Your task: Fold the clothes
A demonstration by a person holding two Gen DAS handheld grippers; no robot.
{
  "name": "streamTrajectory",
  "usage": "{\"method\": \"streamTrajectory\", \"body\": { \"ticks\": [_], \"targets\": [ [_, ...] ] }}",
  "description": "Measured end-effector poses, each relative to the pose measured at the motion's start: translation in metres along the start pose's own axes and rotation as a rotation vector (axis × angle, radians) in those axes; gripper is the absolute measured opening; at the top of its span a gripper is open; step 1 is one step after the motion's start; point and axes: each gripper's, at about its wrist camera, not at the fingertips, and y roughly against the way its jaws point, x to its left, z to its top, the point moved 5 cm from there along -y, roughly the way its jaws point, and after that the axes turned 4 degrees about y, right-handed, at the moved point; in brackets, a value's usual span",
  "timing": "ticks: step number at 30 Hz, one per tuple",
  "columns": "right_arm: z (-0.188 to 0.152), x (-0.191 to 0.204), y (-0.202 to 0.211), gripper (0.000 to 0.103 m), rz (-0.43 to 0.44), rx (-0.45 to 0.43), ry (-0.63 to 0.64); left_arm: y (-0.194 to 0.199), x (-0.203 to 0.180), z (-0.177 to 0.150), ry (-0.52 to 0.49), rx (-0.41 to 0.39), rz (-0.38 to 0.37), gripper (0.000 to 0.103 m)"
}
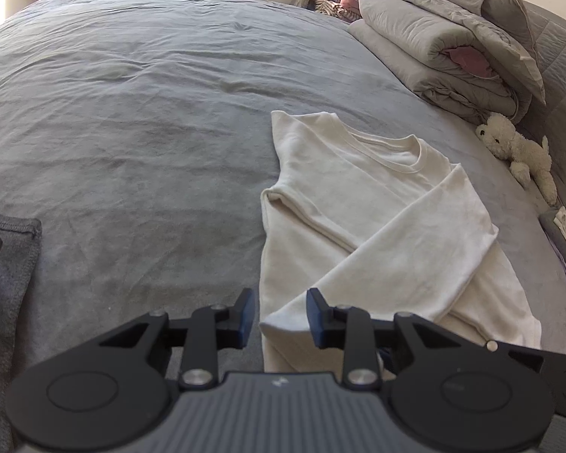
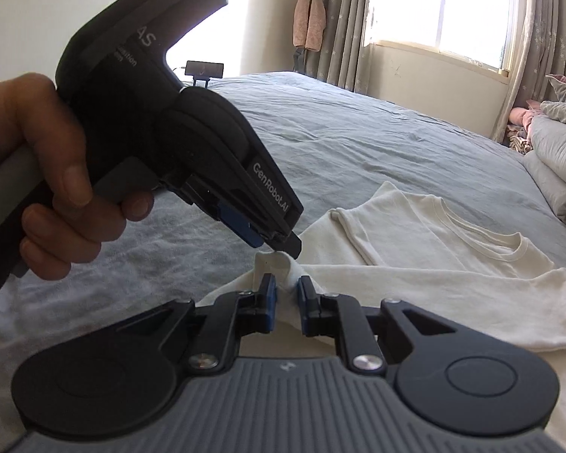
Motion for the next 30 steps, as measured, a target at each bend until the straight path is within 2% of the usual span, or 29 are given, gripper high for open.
{"method": "streamTrajectory", "body": {
  "ticks": [5, 10, 12, 13, 14, 15, 16, 17, 19, 21, 24, 25, 27, 30],
  "targets": [
    [-0.005, 0.004, 0.016, 0.015, 0.109, 0.041, 0.133, -0.001, -0.006, -0.004, -0.060, 0.002, 0.022, 0.030],
    [-0.020, -0.013, 0.024, 0.016, 0.159, 0.131, 0.230, -0.003, -0.013, -0.009, -0.106, 0.009, 0.022, 0.030],
    [-0.022, -0.019, 0.031, 0.018, 0.198, 0.118, 0.245, -0.004, -0.017, -0.011, -0.138, 0.009, 0.034, 0.030],
    [-0.022, -0.022, 0.035, 0.022, 0.222, 0.103, 0.247, -0.005, -0.019, -0.013, -0.154, 0.009, 0.040, 0.030],
    [-0.020, -0.028, 0.040, 0.035, 0.237, 0.080, 0.243, -0.006, -0.019, -0.013, -0.166, 0.009, 0.047, 0.030],
    [-0.017, -0.038, 0.046, 0.043, 0.245, 0.050, 0.231, -0.006, -0.019, -0.013, -0.175, 0.010, 0.053, 0.030],
    [-0.013, -0.048, 0.052, 0.048, 0.252, 0.020, 0.219, -0.006, -0.019, -0.014, -0.185, 0.011, 0.060, 0.030],
    [-0.010, -0.064, 0.058, 0.048, 0.242, -0.002, 0.182, -0.007, -0.019, -0.014, -0.190, 0.013, 0.066, 0.030],
    [-0.002, -0.112, 0.065, 0.048, 0.174, -0.032, 0.042, -0.008, -0.017, -0.014, -0.194, 0.020, 0.074, 0.030],
    [0.000, -0.175, 0.066, 0.048, 0.043, -0.071, -0.141, -0.008, -0.017, -0.014, -0.212, 0.020, 0.084, 0.030],
    [-0.014, -0.266, 0.044, 0.048, -0.207, -0.003, -0.432, -0.008, -0.021, -0.015, -0.271, 0.005, 0.112, 0.030],
    [-0.022, -0.291, 0.034, 0.048, -0.264, 0.027, -0.510, -0.007, -0.022, -0.015, -0.289, 0.002, 0.118, 0.030],
    [-0.036, -0.324, 0.009, 0.044, -0.303, 0.080, -0.605, -0.010, -0.022, -0.016, -0.298, 0.016, 0.106, 0.030],
    [-0.044, -0.348, -0.025, 0.042, -0.304, 0.130, -0.645, -0.013, -0.019, -0.016, -0.297, 0.030, 0.096, 0.030]
  ]
}}
